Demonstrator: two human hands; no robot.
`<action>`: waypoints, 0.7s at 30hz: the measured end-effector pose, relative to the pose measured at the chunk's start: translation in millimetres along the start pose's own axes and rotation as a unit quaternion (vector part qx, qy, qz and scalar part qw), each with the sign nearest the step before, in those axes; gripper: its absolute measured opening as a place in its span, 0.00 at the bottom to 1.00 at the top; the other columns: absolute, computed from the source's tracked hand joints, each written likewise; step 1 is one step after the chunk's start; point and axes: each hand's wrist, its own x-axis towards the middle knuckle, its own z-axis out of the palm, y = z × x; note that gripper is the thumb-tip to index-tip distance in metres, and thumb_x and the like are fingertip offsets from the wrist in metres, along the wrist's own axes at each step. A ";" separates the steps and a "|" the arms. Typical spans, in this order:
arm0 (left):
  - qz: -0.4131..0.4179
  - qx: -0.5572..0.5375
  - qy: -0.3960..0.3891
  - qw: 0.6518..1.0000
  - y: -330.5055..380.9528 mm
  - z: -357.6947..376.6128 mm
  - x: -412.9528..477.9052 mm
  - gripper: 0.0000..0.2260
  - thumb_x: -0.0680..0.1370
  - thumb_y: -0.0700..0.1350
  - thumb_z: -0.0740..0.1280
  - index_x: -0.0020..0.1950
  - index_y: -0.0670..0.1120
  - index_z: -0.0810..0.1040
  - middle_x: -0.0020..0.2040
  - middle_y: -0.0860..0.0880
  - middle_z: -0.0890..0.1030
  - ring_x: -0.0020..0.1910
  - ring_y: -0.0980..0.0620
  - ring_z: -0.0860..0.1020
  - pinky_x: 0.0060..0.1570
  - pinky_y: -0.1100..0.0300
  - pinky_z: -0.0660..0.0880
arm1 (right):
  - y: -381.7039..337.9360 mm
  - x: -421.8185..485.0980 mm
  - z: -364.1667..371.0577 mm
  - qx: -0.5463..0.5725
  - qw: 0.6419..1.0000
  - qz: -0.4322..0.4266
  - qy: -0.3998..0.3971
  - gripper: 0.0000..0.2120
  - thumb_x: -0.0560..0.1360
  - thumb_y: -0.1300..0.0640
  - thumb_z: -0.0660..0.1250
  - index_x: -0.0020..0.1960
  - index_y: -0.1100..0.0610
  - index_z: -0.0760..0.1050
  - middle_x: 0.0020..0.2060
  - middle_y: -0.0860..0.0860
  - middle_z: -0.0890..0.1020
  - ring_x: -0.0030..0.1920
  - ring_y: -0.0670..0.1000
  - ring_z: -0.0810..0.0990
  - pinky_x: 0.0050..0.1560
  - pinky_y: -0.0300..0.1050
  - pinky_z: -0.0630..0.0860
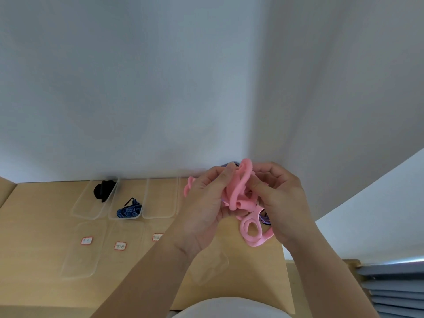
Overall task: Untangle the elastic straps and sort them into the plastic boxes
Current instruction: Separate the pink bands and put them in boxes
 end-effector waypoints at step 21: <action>0.160 0.146 0.099 0.971 -19.0 0.6 5.1 0.08 0.83 0.50 0.67 0.52 0.49 0.84 0.48 0.46 0.86 0.51 0.41 0.85 0.51 0.40 0.83 | 12.3 0.2 2.9 -0.101 0.986 -0.105 0.083 0.07 0.78 0.59 0.71 0.43 0.48 0.80 0.36 0.45 0.85 0.35 0.48 0.85 0.34 0.38 0.78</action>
